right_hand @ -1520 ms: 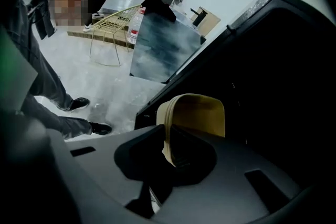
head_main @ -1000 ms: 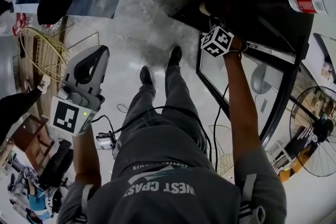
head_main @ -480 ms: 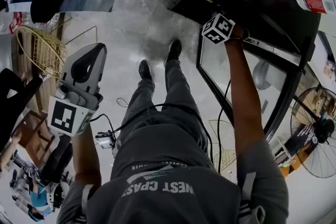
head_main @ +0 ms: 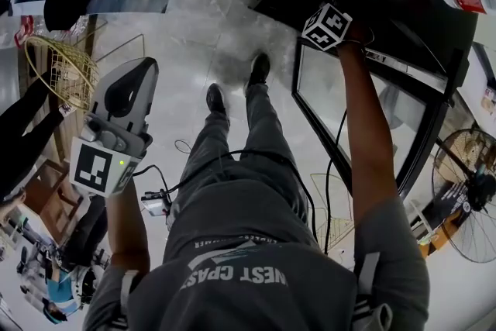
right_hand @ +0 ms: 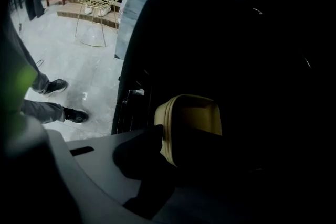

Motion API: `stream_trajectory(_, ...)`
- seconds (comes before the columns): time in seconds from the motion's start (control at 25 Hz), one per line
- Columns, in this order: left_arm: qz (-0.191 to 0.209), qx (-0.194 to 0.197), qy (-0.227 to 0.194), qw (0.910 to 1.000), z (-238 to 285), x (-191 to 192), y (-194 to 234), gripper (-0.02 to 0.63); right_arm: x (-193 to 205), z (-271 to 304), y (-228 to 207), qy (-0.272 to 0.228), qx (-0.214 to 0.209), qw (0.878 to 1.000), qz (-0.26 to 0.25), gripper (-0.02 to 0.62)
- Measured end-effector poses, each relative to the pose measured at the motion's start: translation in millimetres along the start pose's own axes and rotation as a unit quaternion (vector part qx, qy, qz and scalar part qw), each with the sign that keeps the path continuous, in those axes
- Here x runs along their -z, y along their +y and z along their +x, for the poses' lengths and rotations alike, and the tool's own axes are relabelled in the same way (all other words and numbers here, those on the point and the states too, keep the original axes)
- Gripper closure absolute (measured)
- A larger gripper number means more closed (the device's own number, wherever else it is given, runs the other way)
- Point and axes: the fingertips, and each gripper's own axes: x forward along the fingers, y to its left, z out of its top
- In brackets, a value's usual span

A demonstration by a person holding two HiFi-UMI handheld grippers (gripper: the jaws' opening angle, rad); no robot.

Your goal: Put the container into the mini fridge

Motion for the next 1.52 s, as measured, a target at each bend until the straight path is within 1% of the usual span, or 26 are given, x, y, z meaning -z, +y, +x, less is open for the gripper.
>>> stream_trajectory(0.12,0.002,0.000,-0.003,1.0000,-2.5,-3.2,-0.5,0.591,0.5,-6.1,-7.5,0.002,0.010,1.000,0.016,0.512)
stream_trajectory(0.24,0.007,-0.001,-0.011,0.9999,-6.7,-10.0,0.4,0.589,-3.4,-21.1,-12.1,-0.007,0.021,0.999,0.035,0.511)
stream_trajectory(0.4,0.015,-0.001,-0.023,0.9996,-14.9,-21.3,1.0,0.589,-9.4,-51.5,-19.8,-0.025,0.032,0.995,0.089,0.512)
stream_trajectory(0.52,0.025,0.003,-0.034,0.9991,-22.5,-31.5,-1.1,0.589,-17.9,-84.3,-26.2,-0.051,0.039,0.987,0.147,0.518)
stream_trajectory(0.64,0.037,0.006,-0.047,0.9982,-31.0,-43.9,-3.8,0.590,-30.8,-125.7,-35.6,-0.093,0.048,0.972,0.212,0.531)
stream_trajectory(0.72,0.046,0.007,-0.057,0.9973,-37.4,-52.6,-5.5,0.589,-40.4,-157.1,-41.1,-0.127,0.050,0.956,0.261,0.538)
stream_trajectory(0.8,0.053,0.006,-0.065,0.9965,-43.9,-60.5,-7.2,0.589,-52.9,-191.7,-45.6,-0.169,0.045,0.935,0.307,0.545)
stream_trajectory(0.88,0.058,0.005,-0.071,0.9958,-52.1,-67.1,-9.9,0.589,-66.4,-233.4,-50.9,-0.216,0.035,0.911,0.350,0.551)
stream_trajectory(0.92,0.059,0.005,-0.074,0.9955,-56.9,-69.8,-11.3,0.589,-72.2,-256.1,-53.3,-0.241,0.029,0.896,0.372,0.552)
stream_trajectory(0.96,0.061,0.005,-0.077,0.9951,-61.8,-72.5,-12.8,0.590,-77.5,-279.3,-55.3,-0.268,0.021,0.878,0.396,0.555)
stream_trajectory(1.0,0.064,0.005,-0.081,0.9946,-66.4,-75.3,-14.3,0.589,-82.8,-303.2,-56.8,-0.298,0.009,0.856,0.423,0.558)
stream_trajectory(1.08,0.070,0.005,-0.089,0.9936,-75.1,-80.5,-18.9,0.590,-93.2,-351.7,-56.8,-0.352,-0.023,0.807,0.473,0.564)
stream_trajectory(1.12,0.073,0.004,-0.092,0.9930,-79.6,-83.1,-21.5,0.589,-97.8,-375.0,-54.8,-0.373,-0.040,0.786,0.492,0.566)
stream_trajectory(1.16,0.076,0.004,-0.097,0.9924,-83.9,-85.8,-23.6,0.589,-102.3,-396.9,-52.3,-0.389,-0.055,0.768,0.505,0.568)
stream_trajectory(1.2,0.080,0.004,-0.101,0.9917,-87.7,-89.0,-24.9,0.589,-107.2,-417.1,-49.9,-0.403,-0.068,0.756,0.512,0.568)
stream_trajectory(1.24,0.083,0.005,-0.105,0.9909,-91.1,-92.2,-25.8,0.590,-112.4,-435.9,-48.0,-0.416,-0.076,0.748,0.511,0.568)
stream_trajectory(1.28,0.086,0.005,-0.109,0.9903,-94.1,-94.6,-26.3,0.589,-117.1,-453.0,-46.0,-0.426,-0.079,0.745,0.507,0.569)
stream_trajectory(1.36,0.089,0.005,-0.114,0.9894,-99.8,-94.7,-26.9,0.589,-124.4,-480.4,-39.1,-0.441,-0.079,0.746,0.493,0.569)
stream_trajectory(1.44,0.096,0.006,-0.117,0.9885,-106.0,-89.4,-27.0,0.589,-129.2,-500.7,-29.4,-0.456,-0.075,0.744,0.483,0.569)
stream_trajectory(1.52,0.104,0.008,-0.121,0.9871,-115.5,-84.4,-29.7,0.589,-130.4,-520.9,-19.8,-0.468,-0.063,0.742,0.476,0.569)
